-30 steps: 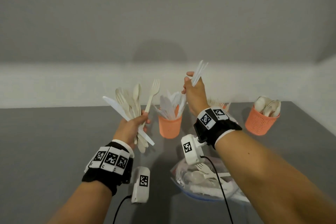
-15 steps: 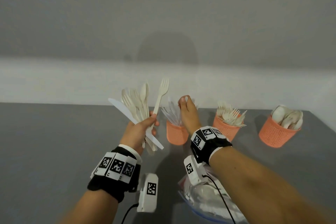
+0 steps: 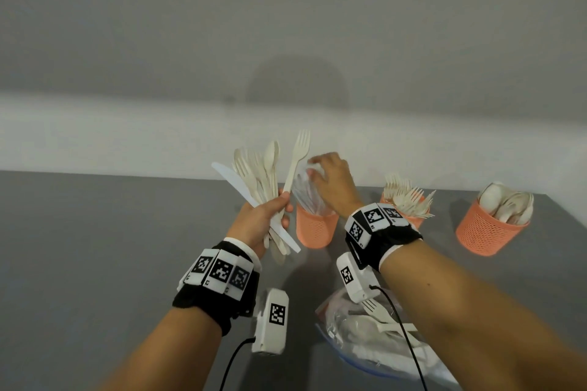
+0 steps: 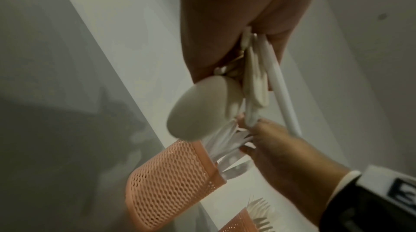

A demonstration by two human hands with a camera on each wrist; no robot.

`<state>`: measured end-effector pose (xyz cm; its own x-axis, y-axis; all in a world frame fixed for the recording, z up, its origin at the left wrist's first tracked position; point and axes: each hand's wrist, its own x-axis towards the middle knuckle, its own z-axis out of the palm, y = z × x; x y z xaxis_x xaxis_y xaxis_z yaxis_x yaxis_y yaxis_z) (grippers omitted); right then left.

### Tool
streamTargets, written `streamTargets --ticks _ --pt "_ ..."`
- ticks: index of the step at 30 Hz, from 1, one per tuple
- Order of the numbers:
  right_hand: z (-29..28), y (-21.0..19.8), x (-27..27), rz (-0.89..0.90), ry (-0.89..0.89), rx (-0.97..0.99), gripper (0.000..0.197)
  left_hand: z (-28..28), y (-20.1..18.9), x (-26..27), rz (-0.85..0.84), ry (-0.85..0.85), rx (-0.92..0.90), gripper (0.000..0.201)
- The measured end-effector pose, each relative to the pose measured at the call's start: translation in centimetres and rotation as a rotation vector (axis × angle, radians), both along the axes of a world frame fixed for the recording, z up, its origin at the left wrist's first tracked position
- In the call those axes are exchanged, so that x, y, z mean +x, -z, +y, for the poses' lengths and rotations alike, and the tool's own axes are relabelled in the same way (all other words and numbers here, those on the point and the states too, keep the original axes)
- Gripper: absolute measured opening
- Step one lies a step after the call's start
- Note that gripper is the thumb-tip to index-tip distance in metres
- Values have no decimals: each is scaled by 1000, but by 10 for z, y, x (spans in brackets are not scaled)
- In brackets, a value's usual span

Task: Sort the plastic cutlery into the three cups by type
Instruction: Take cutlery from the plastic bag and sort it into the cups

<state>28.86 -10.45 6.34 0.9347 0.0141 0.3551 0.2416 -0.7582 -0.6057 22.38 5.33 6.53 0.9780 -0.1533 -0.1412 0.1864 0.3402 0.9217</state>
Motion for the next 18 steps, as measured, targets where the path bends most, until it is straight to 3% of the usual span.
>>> streamTargets --ticks 3,5,8,11,18 --pt "5 -32 -17 -288 83 149 26 -2 -1 -2 -6 -33 30 8" --pt "17 -52 -40 -412 -4 226 15 -7 -3 -5 -63 -72 142 12" --pt "42 -65 -73 -86 -235 70 24 -18 -6 -8 -177 -121 360 26" --pt "52 -58 -86 45 -194 -155 23 -27 -10 -12 -228 -106 555 37" --pt "39 -58 -93 166 -125 -100 17 -35 -8 -22 -300 9 497 17"
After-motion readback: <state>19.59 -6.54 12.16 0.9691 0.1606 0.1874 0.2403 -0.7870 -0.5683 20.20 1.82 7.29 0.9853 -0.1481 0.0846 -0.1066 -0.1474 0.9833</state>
